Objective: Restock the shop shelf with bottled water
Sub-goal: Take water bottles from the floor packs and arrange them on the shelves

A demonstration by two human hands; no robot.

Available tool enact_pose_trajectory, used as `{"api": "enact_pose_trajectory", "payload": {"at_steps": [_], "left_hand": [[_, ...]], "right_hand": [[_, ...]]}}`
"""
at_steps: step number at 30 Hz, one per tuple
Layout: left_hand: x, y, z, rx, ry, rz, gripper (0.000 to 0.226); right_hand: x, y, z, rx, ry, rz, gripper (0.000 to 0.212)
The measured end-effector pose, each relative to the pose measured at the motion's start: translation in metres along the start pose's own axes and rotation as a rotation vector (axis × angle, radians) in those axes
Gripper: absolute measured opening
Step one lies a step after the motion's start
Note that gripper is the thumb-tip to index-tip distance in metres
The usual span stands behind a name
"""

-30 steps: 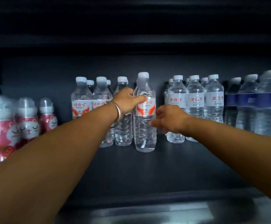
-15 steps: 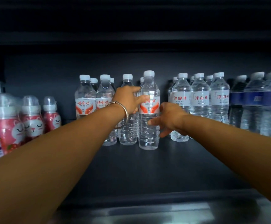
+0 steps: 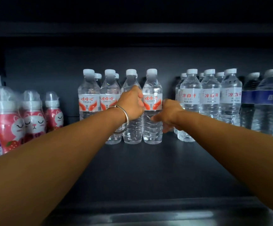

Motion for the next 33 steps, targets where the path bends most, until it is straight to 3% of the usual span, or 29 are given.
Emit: {"api": "enact_pose_trajectory", "payload": {"at_steps": [12,20,23,28,33], "left_hand": [[0.004,0.003,-0.009,0.033,-0.050,0.010,0.031],[0.019,0.006,-0.006,0.055,-0.119,0.079,0.040],[0.033,0.016,-0.007,-0.076,-0.172,0.096,0.036],[0.067,0.051,-0.013,-0.282,-0.232,0.113,0.049],[0.117,0.115,-0.015,-0.362,-0.146,0.057,0.051]], "right_hand": [[-0.002,0.003,-0.001,0.149,0.027,0.006,0.031],[0.022,-0.004,0.008,0.355,-0.005,0.068,0.042],[0.045,-0.005,0.012,0.483,-0.040,0.105,0.047],[0.090,0.005,0.022,0.602,-0.127,0.126,0.060],[0.145,0.016,0.042,0.697,-0.053,0.212,0.066]]}}
Point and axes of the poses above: each hand's wrist, its own x-axis away from the middle knuckle, its own z-axis out of the back of the hand, y = z × x, the point moved 5 cm from there along -x, towards the middle knuckle, and after that the axes turned 7 degrees about -y, right-handed, at the moved point
